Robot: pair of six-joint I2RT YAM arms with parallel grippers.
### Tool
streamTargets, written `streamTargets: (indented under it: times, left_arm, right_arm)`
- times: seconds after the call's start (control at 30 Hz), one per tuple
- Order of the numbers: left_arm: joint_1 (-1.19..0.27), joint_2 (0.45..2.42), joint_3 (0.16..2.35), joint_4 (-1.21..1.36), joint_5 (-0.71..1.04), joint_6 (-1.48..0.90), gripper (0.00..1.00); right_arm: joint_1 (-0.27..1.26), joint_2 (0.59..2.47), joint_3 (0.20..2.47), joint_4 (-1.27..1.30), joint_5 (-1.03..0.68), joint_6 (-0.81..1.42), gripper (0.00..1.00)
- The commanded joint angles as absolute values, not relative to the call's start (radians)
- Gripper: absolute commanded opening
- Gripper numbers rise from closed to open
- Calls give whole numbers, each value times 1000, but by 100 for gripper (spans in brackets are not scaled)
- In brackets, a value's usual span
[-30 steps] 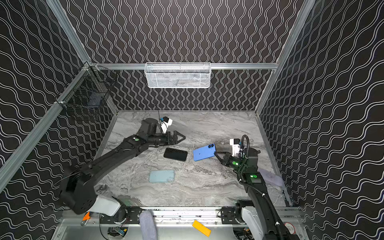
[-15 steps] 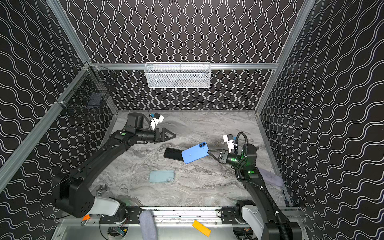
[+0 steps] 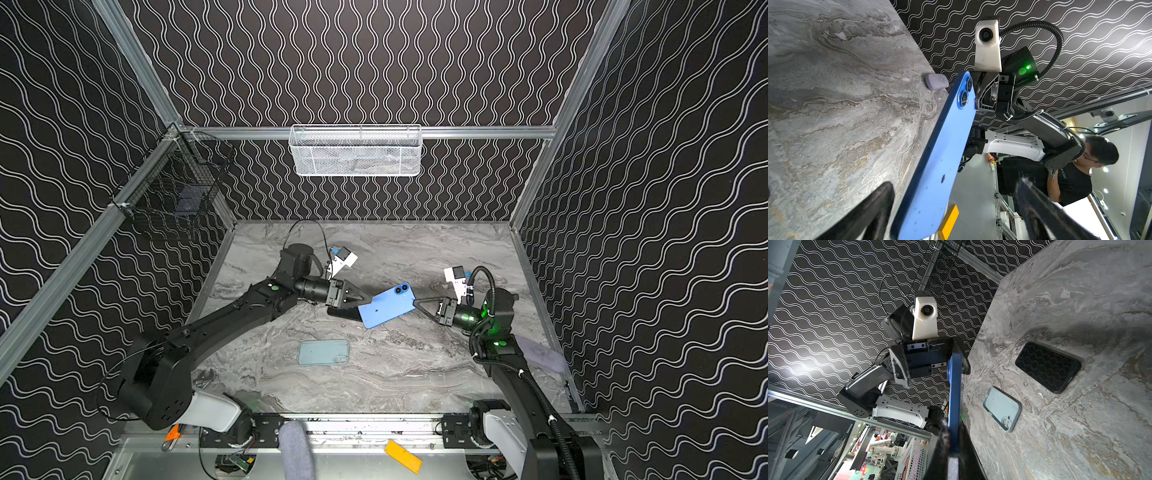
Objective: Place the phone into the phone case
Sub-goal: 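Grasp the upright blue phone with the left gripper while the right holds it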
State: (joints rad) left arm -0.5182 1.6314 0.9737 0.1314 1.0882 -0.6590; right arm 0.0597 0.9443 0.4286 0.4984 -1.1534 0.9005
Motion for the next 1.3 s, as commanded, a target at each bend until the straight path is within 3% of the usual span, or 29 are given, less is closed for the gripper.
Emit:
streamTargets:
  times: [0.0,0.17,0.23,0.33,0.5,0.8,0.97,1.03,1.1,1.2,1.27]
  left_arm:
    - [-524,1638,943,365,1128,-783,90]
    - [-552,1644,923,409,1128,-815,73]
    - [-565,1649,926,411,1123,-816,58]
    - [-573,1652,922,420,1115,-827,47]
    - [-589,1661,924,447,1114,-851,37]
    - [-615,1679,933,484,1098,-889,9]
    - [-617,1669,942,458,1075,-880,1]
    - [-614,1645,964,360,1046,-816,0]
    - [-610,1612,1008,198,998,-706,0]
    - [-593,1545,1120,-135,843,-487,0]
    - [-571,1498,1175,-282,712,-413,0]
  right_arm:
    - [61,942,440,539,-1153,898,0]
    - [61,957,440,567,-1146,915,0]
    - [61,960,440,572,-1144,918,0]
    - [61,956,443,554,-1139,904,0]
    - [61,956,443,544,-1131,897,0]
    - [61,951,444,537,-1120,893,0]
    - [60,947,462,494,-1108,864,1]
    - [60,942,477,458,-1094,842,8]
    - [60,933,500,393,-1059,805,24]
    - [60,901,557,196,-948,691,37]
    - [60,875,583,93,-874,633,41]
